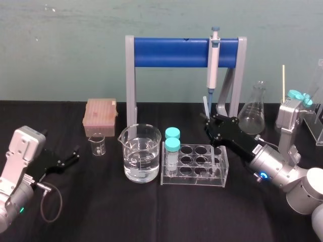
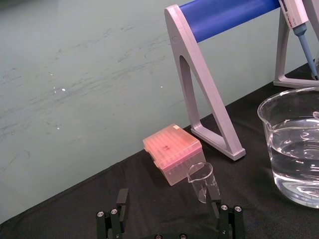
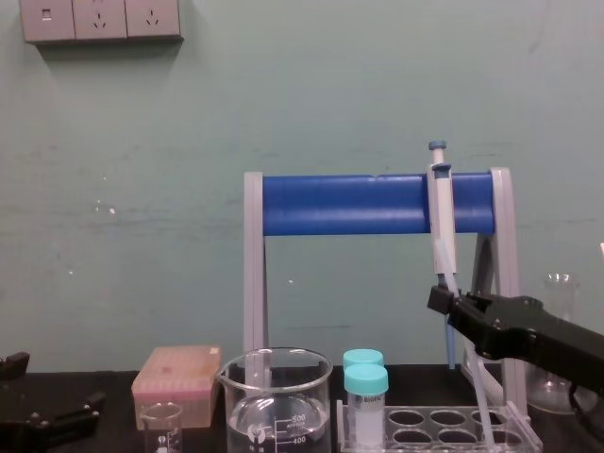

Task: Pick up the stirring rod with one hand, then place it down.

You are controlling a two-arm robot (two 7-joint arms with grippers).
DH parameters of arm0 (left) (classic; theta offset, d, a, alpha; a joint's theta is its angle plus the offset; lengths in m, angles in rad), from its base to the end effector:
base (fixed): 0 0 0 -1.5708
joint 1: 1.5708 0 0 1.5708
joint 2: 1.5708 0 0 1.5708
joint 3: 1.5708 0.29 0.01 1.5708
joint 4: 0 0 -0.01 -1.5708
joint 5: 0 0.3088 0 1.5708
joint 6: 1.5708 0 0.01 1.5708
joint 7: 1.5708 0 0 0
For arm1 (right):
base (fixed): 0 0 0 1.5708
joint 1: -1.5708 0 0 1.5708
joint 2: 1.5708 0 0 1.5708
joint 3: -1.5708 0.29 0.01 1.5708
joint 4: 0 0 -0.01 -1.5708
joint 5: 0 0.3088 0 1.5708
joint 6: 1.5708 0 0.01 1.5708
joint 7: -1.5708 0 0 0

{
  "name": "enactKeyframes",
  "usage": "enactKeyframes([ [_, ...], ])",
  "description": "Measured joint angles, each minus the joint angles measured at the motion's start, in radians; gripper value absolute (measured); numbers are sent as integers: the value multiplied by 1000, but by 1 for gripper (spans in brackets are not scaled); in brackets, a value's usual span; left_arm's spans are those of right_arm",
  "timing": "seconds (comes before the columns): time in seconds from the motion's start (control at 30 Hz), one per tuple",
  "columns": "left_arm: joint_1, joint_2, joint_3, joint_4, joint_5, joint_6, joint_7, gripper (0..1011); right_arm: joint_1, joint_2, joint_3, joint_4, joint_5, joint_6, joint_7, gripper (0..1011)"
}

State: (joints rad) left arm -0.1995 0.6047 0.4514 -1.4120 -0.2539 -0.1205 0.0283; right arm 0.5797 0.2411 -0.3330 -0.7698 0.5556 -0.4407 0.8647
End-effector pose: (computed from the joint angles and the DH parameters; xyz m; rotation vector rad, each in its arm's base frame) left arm 0.3581 0.0827 -0.3023 0.3045 -0.2850 1.2480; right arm 0.4672 -0.0549 -0.3213 0.2094 -0.1018 -0.7090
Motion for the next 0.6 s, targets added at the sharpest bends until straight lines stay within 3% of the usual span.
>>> enactKeyframes([
  [0.6, 0, 0, 0, 0, 0, 0, 0, 1000, 16, -5, -19, 41, -33, 53, -12, 70],
])
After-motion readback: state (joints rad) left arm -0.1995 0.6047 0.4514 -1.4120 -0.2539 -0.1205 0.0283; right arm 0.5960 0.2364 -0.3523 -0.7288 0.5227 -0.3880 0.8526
